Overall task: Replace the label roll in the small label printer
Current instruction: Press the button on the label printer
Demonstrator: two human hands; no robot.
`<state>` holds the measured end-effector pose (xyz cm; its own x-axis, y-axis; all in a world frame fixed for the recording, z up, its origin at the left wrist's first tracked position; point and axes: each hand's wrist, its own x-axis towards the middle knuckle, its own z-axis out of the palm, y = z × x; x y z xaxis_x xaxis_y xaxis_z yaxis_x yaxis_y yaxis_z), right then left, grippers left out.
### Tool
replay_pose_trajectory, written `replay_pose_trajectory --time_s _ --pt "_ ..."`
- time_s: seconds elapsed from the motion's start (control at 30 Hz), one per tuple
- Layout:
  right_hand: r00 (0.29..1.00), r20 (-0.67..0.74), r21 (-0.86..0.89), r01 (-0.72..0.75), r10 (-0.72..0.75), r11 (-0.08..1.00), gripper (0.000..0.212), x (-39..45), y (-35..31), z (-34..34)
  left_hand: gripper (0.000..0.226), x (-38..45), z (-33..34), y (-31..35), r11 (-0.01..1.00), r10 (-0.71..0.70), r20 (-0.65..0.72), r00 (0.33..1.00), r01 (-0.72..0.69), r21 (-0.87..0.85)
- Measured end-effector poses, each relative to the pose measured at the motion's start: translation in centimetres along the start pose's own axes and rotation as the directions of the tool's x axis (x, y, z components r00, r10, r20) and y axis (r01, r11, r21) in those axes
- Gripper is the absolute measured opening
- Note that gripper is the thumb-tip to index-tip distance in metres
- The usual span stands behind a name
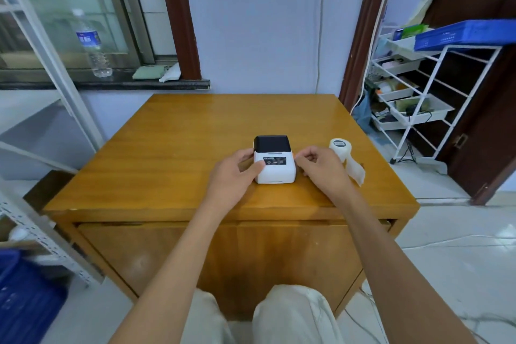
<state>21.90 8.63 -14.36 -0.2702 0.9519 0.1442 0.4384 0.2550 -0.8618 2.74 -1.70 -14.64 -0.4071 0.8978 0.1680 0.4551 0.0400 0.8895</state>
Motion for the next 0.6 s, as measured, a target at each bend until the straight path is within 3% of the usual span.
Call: replay_pose_trajectory --time_s 0.37,0.6 --pt "1.0 0.0 -0.121 -0.002 0.002 0.993 0.023 -0.19 -0.21 -0.03 0.046 -0.05 -0.23 -0.21 1.0 0.014 0.007 1.0 -0.014 -0.001" --pt "1.0 0.021 -0.071 -0.005 0.007 0.997 0.02 -0.2 -0.15 -0.09 0.045 -0.22 -0.16 0.12 1.0 0.021 0.01 1.0 -0.021 0.003"
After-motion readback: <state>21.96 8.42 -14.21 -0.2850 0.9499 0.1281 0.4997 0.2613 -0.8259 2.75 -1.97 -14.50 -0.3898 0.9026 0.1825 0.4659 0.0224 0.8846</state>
